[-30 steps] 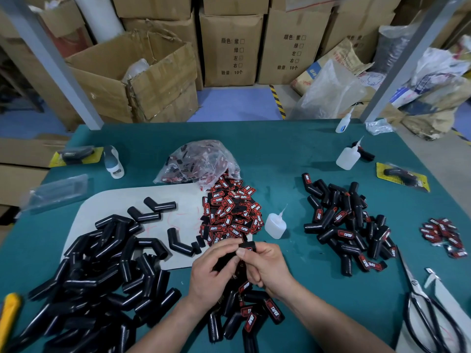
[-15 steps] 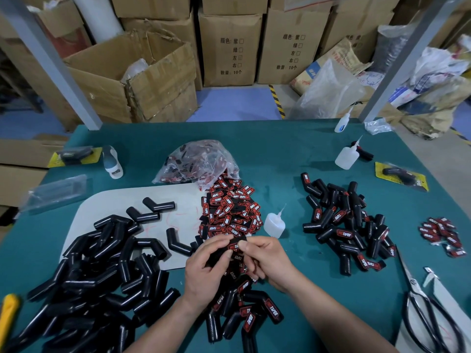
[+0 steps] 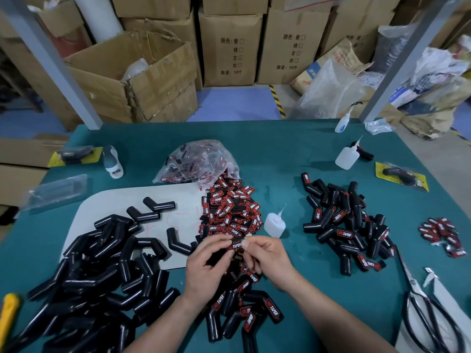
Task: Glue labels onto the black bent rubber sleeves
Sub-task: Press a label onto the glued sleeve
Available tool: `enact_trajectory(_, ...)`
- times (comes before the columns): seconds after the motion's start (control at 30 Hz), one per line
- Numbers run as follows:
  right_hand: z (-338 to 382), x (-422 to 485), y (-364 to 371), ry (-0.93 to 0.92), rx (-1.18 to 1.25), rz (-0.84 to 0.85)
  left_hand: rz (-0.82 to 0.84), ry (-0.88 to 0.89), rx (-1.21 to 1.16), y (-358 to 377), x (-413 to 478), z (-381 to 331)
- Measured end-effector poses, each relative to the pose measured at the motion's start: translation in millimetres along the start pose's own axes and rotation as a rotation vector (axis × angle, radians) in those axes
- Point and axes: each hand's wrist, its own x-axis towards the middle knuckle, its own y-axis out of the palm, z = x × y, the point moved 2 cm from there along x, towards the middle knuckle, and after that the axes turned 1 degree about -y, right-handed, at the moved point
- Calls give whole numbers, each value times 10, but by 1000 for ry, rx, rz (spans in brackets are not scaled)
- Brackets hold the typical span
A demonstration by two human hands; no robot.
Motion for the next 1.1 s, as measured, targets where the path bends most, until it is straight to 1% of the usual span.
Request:
enact_trajectory(0.17, -25, -15, 6, -7, -58, -64, 22, 21, 11, 9, 7, -27)
enact_trajectory(0.33, -38, -23, 11, -11, -28, -86, 44, 23, 15, 32, 2, -64)
enact_trajectory(0.53, -18, -36, 33, -77, -93, -34, 30, -57, -61, -19, 37, -55)
enact_trajectory(0.6, -20, -33, 35, -96, -101, -40, 26, -98, -86, -31, 39, -39)
enact_trajectory(0.7, -31, -18, 17, -129, -151, 3, 32, -176, -137, -32, 37, -5)
enact_trajectory(0.83, -71, -19, -12, -167, -242, -36, 64, -232, -164, -4, 31, -9)
enact_trajectory(0.93, -89, -28, 8, -155, -211, -45, 63, -241, -159, -10, 36, -20)
enact_trajectory(1.1, -88, -51, 17, -84, -153, -31, 85, -230, -144, -12, 10, -47)
